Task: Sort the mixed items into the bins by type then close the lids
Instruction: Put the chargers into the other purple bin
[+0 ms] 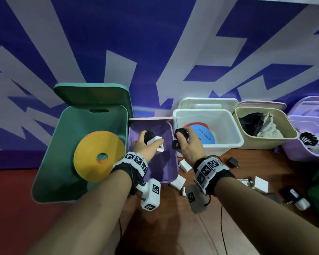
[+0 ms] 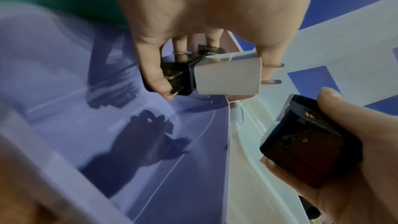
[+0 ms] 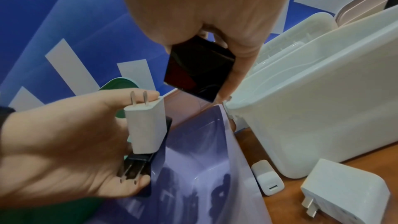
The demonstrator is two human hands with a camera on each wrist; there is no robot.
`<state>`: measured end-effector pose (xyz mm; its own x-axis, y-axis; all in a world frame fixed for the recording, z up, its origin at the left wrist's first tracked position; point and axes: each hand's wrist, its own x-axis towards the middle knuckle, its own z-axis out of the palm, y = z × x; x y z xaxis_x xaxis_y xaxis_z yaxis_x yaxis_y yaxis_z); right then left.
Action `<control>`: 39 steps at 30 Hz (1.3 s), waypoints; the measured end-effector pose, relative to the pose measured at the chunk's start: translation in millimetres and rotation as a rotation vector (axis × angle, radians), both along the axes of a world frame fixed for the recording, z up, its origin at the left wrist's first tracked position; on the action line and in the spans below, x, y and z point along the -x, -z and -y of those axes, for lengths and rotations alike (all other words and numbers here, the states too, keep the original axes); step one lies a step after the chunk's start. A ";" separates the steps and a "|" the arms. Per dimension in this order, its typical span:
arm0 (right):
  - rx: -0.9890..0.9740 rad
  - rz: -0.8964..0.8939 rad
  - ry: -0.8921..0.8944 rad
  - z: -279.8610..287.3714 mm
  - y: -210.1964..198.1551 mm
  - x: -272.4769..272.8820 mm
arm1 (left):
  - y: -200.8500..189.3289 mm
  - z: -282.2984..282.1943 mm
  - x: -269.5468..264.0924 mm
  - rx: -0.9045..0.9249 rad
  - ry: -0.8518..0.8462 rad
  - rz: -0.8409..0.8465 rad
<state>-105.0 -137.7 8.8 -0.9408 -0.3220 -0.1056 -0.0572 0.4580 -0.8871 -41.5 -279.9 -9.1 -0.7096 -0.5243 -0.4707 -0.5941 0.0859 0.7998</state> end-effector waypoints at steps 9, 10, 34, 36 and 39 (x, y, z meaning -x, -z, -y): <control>-0.030 0.042 0.061 -8.9 5.9 4.1 | 18.3 13.3 23.7 0.027 -0.163 0.072; -0.022 0.058 0.058 -8.1 4.0 3.7 | 10.6 11.1 23.5 0.055 -0.142 0.060; -0.247 0.066 -0.142 20.1 -8.0 -3.6 | -37.9 6.0 -30.9 0.252 -0.049 -0.222; -0.226 0.054 -0.148 3.1 -16.5 -2.2 | -42.3 -6.9 -26.2 0.284 -0.026 -0.211; -0.172 0.064 -0.106 -27.2 -24.4 -0.2 | -50.1 -34.9 -16.4 0.287 -0.013 -0.206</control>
<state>-104.8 -110.5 33.2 -0.8924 -0.3906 -0.2261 -0.0590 0.5976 -0.7996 -25.1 -245.0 41.0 -0.7668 -0.6239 -0.1506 -0.4251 0.3179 0.8475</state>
